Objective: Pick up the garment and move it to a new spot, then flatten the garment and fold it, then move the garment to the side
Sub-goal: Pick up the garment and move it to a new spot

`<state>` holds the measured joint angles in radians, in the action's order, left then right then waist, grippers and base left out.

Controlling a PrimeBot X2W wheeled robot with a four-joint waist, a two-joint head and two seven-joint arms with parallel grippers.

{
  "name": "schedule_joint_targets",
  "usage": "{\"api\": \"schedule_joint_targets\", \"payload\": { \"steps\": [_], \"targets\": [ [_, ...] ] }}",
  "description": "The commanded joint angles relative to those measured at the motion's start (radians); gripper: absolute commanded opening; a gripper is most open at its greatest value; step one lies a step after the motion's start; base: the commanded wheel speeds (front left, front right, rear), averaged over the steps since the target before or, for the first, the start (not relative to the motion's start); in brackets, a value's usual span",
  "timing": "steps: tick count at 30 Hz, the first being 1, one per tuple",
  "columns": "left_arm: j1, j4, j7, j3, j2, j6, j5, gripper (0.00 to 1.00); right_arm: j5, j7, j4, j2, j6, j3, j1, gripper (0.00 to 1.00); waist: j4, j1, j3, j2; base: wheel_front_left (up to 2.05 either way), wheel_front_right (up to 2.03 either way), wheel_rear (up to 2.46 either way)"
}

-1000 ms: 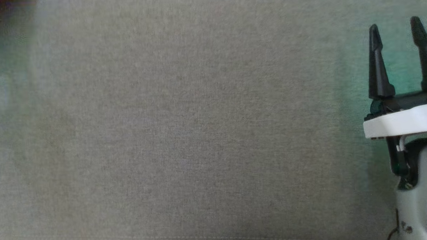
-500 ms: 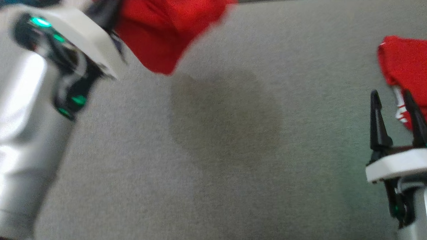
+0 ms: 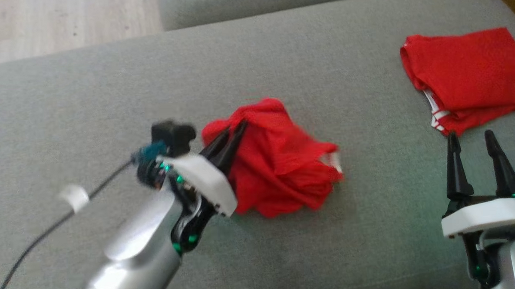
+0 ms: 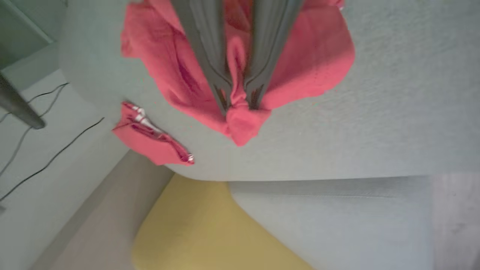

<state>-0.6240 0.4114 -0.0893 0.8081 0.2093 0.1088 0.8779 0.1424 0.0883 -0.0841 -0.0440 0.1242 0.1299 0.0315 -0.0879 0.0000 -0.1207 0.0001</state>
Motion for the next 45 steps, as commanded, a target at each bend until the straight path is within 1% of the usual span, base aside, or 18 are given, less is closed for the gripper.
{"api": "schedule_joint_targets", "payload": {
  "steps": [1,2,3,4,5,9,11,14,18,24,31,36,40,45],
  "targets": [
    [-0.031,0.026,0.06,-0.036,0.011,-0.017,-0.03,0.0,0.007,0.012,0.026,-0.006,0.007,-0.027,0.045,1.0,-0.019,0.0,-0.026,-0.0001,0.0,0.0,0.0],
    [-0.023,0.06,0.095,-0.031,0.01,-0.025,-0.051,0.0,0.007,0.014,0.024,-0.006,0.007,-0.029,0.048,1.0,-0.022,0.0,-0.032,-0.0001,0.0,0.0,0.0],
    [-0.016,0.093,0.128,-0.026,0.008,-0.032,-0.071,0.05,0.007,0.015,0.023,-0.006,0.007,-0.031,0.05,1.0,-0.024,0.0,-0.036,-0.0001,0.0,0.0,0.0],
    [-0.009,0.121,0.158,-0.023,0.003,-0.037,-0.084,0.47,0.006,0.016,0.02,-0.006,0.007,-0.032,0.051,1.0,-0.025,0.0,-0.038,-0.0001,0.0,0.0,0.0],
    [-0.004,0.146,0.187,-0.021,-0.003,-0.041,-0.094,1.0,0.005,0.017,0.018,-0.006,0.007,-0.031,0.051,1.0,-0.023,0.0,-0.039,-0.0001,0.0,0.0,0.0],
    [-0.003,0.214,0.277,-0.021,-0.028,-0.052,-0.122,1.0,-0.003,0.019,0.007,-0.006,0.007,-0.022,0.045,1.0,-0.001,0.0,-0.026,-0.0001,0.0,0.0,0.0],
    [-0.012,0.242,0.317,-0.019,-0.034,-0.071,-0.155,1.0,-0.008,0.018,0.004,-0.006,0.007,-0.02,0.045,1.0,0.023,0.0,-0.005,-0.0001,0.0,0.0,0.0],
    [-0.008,0.248,0.332,-0.029,-0.042,-0.08,-0.162,1.0,-0.008,0.017,0.005,-0.006,0.007,-0.021,0.046,1.0,0.042,0.0,0.011,-0.0001,0.0,0.0,0.0],
    [0.02,0.228,0.347,-0.056,-0.043,-0.098,-0.175,1.0,-0.014,0.016,0.003,-0.006,0.007,-0.03,0.044,1.0,0.083,0.0,0.048,-0.0001,0.0,0.0,0.0],
    [0.129,0.14,0.35,-0.129,-0.012,-0.162,-0.195,1.0,-0.02,0.024,-0.006,-0.006,0.007,-0.05,0.011,1.0,0.152,0.0,0.12,-0.0001,0.0,0.0,0.0],
    [0.31,0.006,0.351,-0.221,0.044,-0.242,-0.212,1.0,0.005,0.061,-0.019,-0.006,0.007,-0.077,-0.063,1.0,0.213,0.0,0.163,-0.0001,0.0,0.0,0.0],
    [0.421,-0.094,0.351,-0.262,0.079,-0.293,-0.239,1.0,0.014,0.092,-0.035,-0.006,0.007,-0.084,-0.111,1.0,0.233,0.0,0.182,-0.0001,0.0,0.0,0.0],
    [0.487,-0.175,0.351,-0.289,0.094,-0.327,-0.247,1.0,0.021,0.104,-0.04,-0.006,0.007,-0.091,-0.137,1.0,0.233,0.0,0.194,-0.0001,0.0,0.0,0.0],
    [0.55,-0.244,0.351,-0.307,0.11,-0.357,-0.25,1.0,0.019,0.112,-0.061,-0.006,0.007,-0.104,-0.147,1.0,0.223,0.0,0.203,-0.0001,0.0,0.0,0.0]
  ]
}}
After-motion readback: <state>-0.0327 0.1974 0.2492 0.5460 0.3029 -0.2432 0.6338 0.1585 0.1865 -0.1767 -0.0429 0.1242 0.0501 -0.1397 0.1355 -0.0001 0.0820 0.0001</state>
